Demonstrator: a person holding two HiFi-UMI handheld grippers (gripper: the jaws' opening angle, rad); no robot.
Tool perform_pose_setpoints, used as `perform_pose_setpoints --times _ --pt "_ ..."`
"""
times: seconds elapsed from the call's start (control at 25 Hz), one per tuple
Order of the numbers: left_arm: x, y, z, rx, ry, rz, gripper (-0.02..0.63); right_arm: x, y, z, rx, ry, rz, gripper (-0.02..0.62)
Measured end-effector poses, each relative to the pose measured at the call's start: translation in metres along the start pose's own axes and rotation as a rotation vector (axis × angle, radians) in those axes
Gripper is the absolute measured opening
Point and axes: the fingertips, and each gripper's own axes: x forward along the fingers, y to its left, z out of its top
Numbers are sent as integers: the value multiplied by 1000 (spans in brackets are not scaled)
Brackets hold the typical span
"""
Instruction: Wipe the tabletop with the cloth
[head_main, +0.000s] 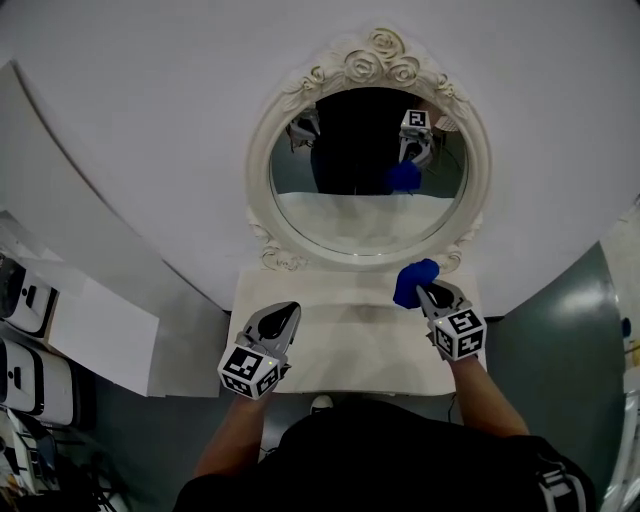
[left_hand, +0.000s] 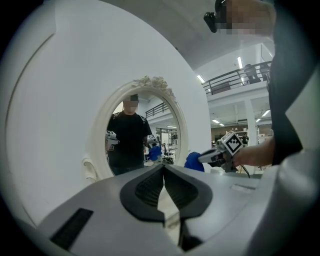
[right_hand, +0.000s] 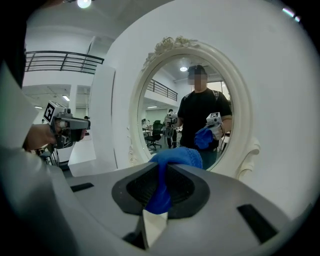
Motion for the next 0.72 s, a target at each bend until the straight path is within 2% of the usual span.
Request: perform_pose_setpoints --times 0.16,0.56,0.72 --pt "-21 17 -6 -11 5 48 12 34 37 -14 26 50 99 35" --pt "-92 88 -30 -70 32 202 12 158 191 -44 52 191 443 35" --pt "-118 110 -40 -87 37 256 12 202 245 -58 109 235 559 35"
